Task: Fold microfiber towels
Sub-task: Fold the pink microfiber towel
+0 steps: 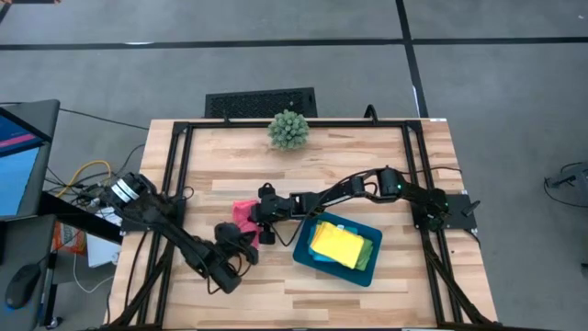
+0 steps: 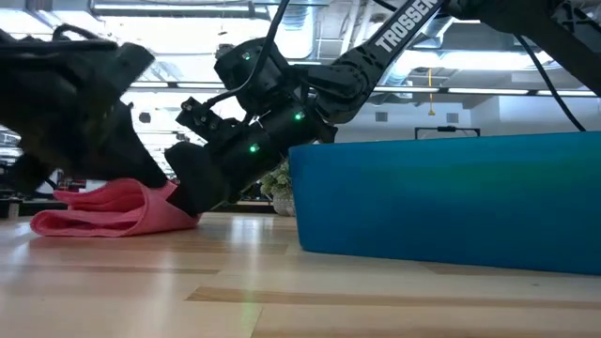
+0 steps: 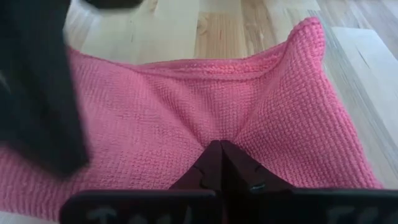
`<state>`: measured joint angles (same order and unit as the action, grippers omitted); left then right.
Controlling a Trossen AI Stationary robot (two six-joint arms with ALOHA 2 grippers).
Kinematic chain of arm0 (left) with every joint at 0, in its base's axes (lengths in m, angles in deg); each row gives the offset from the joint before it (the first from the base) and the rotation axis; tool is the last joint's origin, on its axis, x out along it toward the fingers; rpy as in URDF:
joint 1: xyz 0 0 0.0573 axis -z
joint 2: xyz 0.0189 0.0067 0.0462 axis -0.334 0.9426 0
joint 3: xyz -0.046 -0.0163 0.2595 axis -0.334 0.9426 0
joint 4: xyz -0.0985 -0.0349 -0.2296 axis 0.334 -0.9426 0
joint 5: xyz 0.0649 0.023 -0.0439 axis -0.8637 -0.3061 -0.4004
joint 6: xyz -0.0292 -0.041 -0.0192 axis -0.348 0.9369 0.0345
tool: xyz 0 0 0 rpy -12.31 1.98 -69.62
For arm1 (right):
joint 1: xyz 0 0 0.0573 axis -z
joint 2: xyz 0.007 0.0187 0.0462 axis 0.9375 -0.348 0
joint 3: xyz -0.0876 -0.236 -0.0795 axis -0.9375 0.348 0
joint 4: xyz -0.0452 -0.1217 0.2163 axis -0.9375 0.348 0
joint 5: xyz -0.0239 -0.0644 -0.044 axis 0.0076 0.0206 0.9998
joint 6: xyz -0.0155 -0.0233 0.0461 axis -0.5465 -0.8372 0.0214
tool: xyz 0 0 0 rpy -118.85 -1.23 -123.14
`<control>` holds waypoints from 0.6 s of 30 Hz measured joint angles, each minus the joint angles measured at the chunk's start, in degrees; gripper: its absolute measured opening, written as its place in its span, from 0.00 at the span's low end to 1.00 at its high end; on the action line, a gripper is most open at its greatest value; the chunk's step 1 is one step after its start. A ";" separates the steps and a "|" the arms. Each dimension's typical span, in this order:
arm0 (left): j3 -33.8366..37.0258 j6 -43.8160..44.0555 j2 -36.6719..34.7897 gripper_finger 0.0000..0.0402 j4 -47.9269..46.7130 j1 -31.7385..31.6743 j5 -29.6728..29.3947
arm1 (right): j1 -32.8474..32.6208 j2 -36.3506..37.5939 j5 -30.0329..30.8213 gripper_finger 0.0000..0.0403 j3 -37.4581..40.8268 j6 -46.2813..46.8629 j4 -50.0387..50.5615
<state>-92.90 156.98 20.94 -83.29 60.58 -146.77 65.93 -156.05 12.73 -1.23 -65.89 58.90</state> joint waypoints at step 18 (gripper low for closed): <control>-0.10 -5.18 6.68 0.00 10.62 0.16 7.53 | 0.45 1.39 -0.31 0.06 0.23 0.04 0.33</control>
<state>-93.00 151.80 27.63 -72.67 60.74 -139.24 66.38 -154.66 12.42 -0.99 -65.85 59.23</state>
